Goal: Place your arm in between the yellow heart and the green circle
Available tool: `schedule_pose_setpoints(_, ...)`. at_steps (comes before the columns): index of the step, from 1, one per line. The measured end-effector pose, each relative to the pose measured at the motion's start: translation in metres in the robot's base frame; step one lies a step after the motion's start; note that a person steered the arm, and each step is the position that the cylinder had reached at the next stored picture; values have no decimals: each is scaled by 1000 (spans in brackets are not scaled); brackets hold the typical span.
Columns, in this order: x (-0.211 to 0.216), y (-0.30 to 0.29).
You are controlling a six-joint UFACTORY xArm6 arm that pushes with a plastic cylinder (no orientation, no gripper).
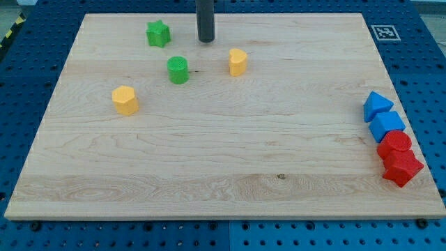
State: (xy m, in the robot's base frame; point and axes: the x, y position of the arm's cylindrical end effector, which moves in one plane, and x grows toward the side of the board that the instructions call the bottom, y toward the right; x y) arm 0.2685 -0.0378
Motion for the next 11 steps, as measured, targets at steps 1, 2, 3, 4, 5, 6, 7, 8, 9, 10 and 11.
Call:
schedule_pose_setpoints(1,2,-11)
schedule_pose_setpoints(2,2,-17)
schedule_pose_setpoints(3,2,-17)
schedule_pose_setpoints(4,19,-23)
schedule_pose_setpoints(5,25,-21)
schedule_pose_setpoints(6,39,6)
schedule_pose_setpoints(7,59,6)
schedule_pose_setpoints(8,92,11)
schedule_pose_setpoints(9,95,14)
schedule_pose_setpoints(10,95,28)
schedule_pose_setpoints(11,95,52)
